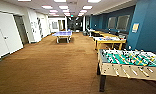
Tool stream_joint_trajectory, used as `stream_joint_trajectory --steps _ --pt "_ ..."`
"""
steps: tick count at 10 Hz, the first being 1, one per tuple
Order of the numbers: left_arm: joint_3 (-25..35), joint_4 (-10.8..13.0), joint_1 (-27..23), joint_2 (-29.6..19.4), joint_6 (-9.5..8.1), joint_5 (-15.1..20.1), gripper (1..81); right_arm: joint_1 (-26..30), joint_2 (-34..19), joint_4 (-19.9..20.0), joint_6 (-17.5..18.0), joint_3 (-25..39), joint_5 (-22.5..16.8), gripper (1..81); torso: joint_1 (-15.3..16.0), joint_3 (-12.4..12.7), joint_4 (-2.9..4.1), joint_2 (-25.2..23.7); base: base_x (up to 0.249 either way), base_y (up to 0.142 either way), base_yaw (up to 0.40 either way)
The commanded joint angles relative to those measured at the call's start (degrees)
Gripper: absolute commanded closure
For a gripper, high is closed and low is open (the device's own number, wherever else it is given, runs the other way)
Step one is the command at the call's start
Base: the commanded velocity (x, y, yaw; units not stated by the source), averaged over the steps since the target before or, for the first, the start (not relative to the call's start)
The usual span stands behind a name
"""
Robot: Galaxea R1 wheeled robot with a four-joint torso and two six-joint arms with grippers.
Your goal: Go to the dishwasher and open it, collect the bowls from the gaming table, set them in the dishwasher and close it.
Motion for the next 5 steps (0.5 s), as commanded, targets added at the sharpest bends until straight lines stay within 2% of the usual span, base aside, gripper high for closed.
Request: stream_joint_trajectory --steps 1,5 --pt "0.0 0.0 -2.3 -0.5 -0.23 2.8 1.0 2.2 -0.4 -0.4 -0.3 0.2 -2.8 1.0 0.1 0.0 0.0 0.0 0.0 0.0 0.0" --pt "0.0 0.0 -2.3 -0.4 -0.32 2.9 1.0 2.1 -0.1 -0.4 -0.3 0.0 -2.8 1.0 0.1 0.0 0.0 0.0 0.0 0.0 0.0"
